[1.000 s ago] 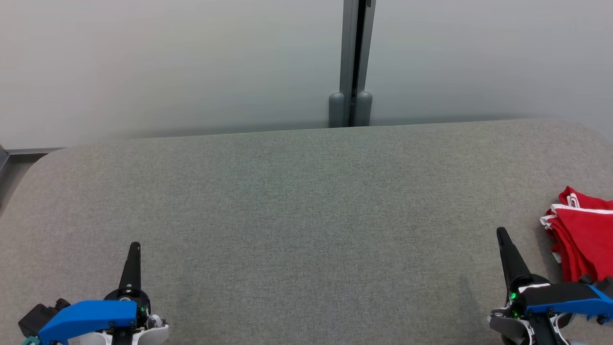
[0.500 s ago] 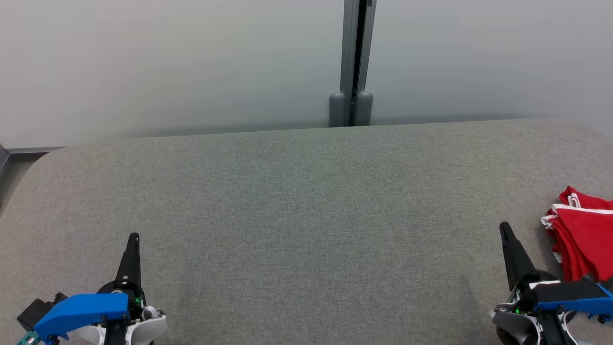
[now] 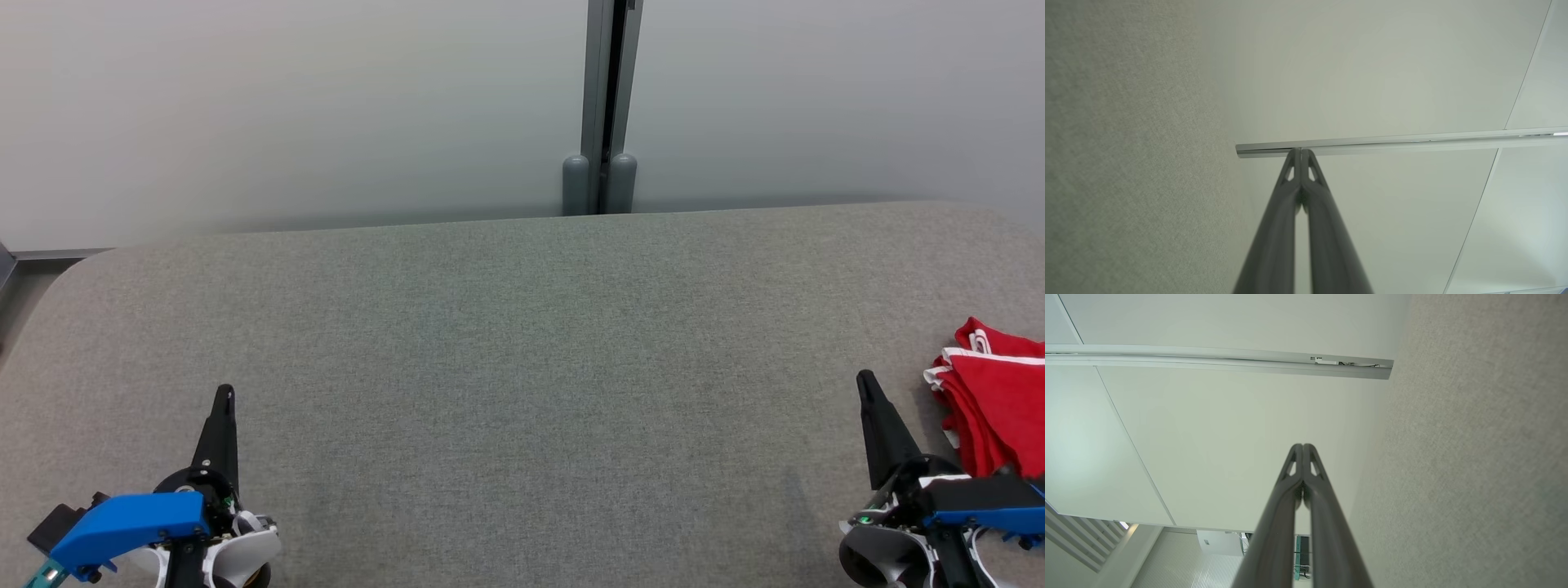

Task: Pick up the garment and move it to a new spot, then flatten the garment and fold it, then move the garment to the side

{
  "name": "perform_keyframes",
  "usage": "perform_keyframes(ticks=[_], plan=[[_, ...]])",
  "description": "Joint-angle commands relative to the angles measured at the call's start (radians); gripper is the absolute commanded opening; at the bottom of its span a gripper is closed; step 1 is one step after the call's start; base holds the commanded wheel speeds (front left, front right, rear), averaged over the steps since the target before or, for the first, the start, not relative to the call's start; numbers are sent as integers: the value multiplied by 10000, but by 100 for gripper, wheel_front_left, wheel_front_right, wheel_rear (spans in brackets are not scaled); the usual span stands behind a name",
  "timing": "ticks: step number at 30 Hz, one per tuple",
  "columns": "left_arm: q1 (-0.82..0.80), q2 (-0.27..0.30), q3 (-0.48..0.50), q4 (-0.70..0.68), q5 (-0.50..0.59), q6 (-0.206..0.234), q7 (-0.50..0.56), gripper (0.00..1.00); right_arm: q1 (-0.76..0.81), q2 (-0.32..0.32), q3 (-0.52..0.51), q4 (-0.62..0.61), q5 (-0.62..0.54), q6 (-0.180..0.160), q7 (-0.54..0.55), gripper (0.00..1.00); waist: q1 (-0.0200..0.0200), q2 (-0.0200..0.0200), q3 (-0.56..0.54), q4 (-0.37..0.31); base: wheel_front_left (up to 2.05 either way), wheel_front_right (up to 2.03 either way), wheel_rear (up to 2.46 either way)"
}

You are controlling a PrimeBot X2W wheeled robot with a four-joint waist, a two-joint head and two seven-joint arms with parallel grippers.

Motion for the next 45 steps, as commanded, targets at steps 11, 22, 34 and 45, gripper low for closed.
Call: perform_keyframes(ticks=[11, 22, 34, 45], plan=[[-210, -30, 57, -116, -473, 14, 168, 0, 114, -62, -78, -170, 554, 4, 171, 0, -1, 0, 9, 7, 0, 0, 0], [-210, -30, 55, -116, -474, 14, 165, 0, 114, -62, -76, -170, 555, 4, 171, 0, -1, 0, 9, 7, 0, 0, 0], [-210, -31, 54, -117, -475, 14, 166, 0, 114, -62, -75, -170, 555, 4, 170, 0, -1, 0, 9, 7, 0, 0, 0], [-210, -31, 53, -117, -475, 14, 165, 0, 114, -62, -75, -169, 555, 4, 170, 0, -1, 0, 9, 7, 0, 0, 0]])
